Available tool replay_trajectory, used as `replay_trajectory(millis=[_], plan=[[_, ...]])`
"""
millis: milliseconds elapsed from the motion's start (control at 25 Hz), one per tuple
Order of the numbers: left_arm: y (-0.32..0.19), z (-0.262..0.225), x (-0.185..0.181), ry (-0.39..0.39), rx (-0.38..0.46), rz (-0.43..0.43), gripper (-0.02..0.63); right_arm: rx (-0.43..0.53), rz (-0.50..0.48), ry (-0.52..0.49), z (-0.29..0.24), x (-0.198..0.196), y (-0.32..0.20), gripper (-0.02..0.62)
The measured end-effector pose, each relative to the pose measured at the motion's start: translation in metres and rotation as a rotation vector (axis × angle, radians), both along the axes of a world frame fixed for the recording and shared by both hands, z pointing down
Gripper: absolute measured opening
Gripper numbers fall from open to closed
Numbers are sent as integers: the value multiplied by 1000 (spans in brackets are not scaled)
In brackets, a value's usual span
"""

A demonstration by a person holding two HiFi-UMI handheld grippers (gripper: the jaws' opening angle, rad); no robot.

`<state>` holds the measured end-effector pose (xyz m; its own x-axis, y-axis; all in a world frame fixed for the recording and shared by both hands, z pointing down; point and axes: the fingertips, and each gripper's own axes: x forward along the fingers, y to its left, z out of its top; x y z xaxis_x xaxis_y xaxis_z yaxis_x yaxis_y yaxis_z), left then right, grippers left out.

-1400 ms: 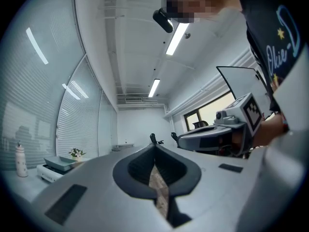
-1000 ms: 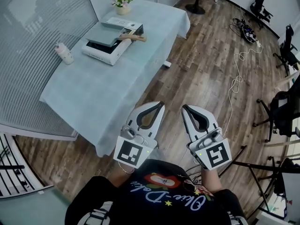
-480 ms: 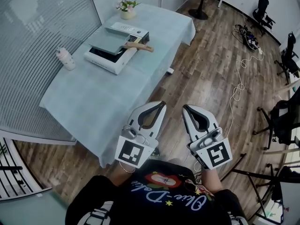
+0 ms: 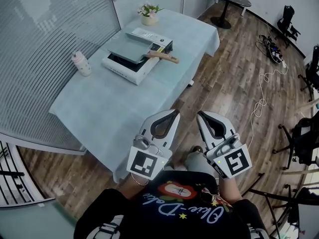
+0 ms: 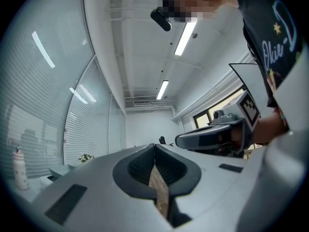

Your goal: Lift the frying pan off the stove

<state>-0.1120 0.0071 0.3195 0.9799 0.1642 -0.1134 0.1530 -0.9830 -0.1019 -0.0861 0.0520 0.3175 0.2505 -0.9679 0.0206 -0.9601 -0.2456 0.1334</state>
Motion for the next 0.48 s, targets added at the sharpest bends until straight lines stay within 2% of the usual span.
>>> replay_trajectory(millis=[200, 360, 480], plan=[[-17, 3, 10, 10, -22, -37, 5, -38, -38, -2, 3, 12, -17, 0], [-27, 5, 17, 15, 20, -64, 5, -11, -93, -18, 1, 21, -29, 0], [-39, 5, 27, 22, 34, -121, 5, -2, -140, -21, 5, 39, -43, 0]])
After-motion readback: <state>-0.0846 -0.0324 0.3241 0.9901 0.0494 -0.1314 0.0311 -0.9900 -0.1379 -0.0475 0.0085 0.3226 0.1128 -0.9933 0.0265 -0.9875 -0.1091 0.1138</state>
